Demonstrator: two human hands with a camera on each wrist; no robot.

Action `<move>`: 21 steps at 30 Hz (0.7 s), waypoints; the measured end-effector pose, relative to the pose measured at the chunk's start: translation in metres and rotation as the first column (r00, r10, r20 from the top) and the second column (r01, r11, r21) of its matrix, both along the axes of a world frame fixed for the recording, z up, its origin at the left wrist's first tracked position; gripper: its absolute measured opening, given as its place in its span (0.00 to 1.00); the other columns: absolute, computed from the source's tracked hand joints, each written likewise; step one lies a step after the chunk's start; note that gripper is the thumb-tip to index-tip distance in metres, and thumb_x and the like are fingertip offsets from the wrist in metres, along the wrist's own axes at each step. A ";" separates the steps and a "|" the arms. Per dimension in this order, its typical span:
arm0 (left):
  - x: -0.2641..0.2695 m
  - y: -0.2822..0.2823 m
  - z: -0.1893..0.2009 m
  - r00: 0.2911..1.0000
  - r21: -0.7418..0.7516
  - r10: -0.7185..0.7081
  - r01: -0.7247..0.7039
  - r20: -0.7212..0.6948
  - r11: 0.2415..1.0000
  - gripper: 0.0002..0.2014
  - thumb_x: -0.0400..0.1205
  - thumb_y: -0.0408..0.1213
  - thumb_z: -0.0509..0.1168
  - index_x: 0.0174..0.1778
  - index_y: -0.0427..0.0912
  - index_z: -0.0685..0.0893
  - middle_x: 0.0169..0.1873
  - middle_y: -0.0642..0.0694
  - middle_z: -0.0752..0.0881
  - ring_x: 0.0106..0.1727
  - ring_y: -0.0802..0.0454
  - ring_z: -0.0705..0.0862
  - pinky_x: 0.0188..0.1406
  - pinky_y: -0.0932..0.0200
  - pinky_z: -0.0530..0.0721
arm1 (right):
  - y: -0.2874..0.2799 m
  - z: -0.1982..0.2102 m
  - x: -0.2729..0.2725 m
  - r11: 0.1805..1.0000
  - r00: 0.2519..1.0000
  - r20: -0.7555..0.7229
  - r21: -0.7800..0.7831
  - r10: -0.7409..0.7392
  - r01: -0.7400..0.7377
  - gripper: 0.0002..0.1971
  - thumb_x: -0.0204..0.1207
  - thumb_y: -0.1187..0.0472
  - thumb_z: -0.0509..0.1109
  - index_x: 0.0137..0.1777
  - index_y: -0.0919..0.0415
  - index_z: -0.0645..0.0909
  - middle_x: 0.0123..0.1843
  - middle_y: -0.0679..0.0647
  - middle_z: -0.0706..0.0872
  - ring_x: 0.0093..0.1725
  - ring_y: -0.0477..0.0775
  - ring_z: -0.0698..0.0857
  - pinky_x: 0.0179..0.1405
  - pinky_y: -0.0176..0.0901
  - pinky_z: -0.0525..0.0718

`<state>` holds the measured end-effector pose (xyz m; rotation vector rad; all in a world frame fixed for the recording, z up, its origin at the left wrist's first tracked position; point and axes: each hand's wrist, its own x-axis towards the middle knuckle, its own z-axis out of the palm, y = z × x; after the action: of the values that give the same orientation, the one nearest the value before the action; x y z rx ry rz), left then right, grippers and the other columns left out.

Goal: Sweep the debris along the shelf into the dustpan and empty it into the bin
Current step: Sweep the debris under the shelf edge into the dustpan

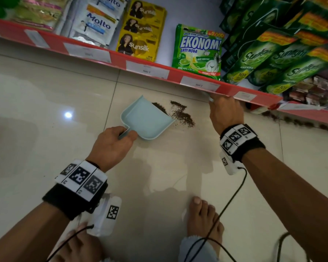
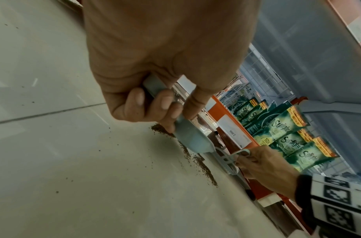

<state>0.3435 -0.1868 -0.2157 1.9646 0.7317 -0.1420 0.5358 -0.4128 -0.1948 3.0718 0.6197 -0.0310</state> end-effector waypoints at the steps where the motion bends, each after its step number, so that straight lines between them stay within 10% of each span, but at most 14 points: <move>1: 0.000 0.004 -0.002 1.000 -0.004 0.012 -0.012 -0.004 1.000 0.21 0.79 0.48 0.65 0.47 0.30 0.85 0.36 0.31 0.86 0.35 0.40 0.81 0.41 0.48 0.80 | 0.005 -0.004 0.001 1.000 1.000 -0.003 0.008 0.005 -0.005 0.13 0.83 0.65 0.60 0.64 0.61 0.80 0.54 0.69 0.87 0.51 0.75 0.86 0.50 0.62 0.85; 8: 0.010 -0.040 0.011 0.991 -0.172 -0.108 0.092 -0.084 0.981 0.37 0.69 0.67 0.57 0.50 0.31 0.81 0.37 0.33 0.83 0.41 0.37 0.81 0.41 0.48 0.80 | 0.042 -0.017 -0.011 0.963 0.960 -0.094 0.083 0.264 -0.257 0.16 0.82 0.72 0.59 0.66 0.64 0.80 0.59 0.64 0.88 0.50 0.67 0.89 0.49 0.58 0.88; 12: -0.002 -0.002 0.003 0.997 -0.038 0.048 -0.050 -0.068 0.998 0.21 0.77 0.54 0.63 0.44 0.37 0.86 0.33 0.39 0.84 0.37 0.43 0.81 0.39 0.45 0.83 | 0.037 -0.010 -0.034 0.857 0.875 -0.120 0.302 0.469 -0.418 0.17 0.83 0.69 0.63 0.70 0.64 0.81 0.68 0.61 0.85 0.58 0.66 0.88 0.56 0.58 0.87; 18: -0.017 0.016 -0.003 0.998 0.003 0.048 -0.048 -0.037 0.999 0.20 0.78 0.50 0.65 0.44 0.31 0.85 0.32 0.36 0.84 0.32 0.48 0.79 0.37 0.53 0.77 | 0.020 -0.002 -0.023 0.928 0.952 0.087 0.212 0.293 -0.305 0.15 0.81 0.69 0.63 0.66 0.61 0.82 0.55 0.61 0.90 0.43 0.66 0.89 0.38 0.43 0.81; 21: -0.021 0.025 -0.006 0.996 0.001 0.085 -0.085 -0.031 0.996 0.22 0.76 0.52 0.64 0.44 0.32 0.85 0.34 0.33 0.86 0.32 0.47 0.79 0.36 0.52 0.78 | 0.036 -0.009 -0.012 0.972 0.977 0.023 0.103 0.212 -0.213 0.13 0.83 0.68 0.60 0.64 0.63 0.81 0.54 0.63 0.89 0.45 0.68 0.88 0.41 0.52 0.86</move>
<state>0.3220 -0.1613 -0.2214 1.9308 0.8338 -0.1212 0.5240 -0.3766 -0.2036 3.0814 0.9760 0.0226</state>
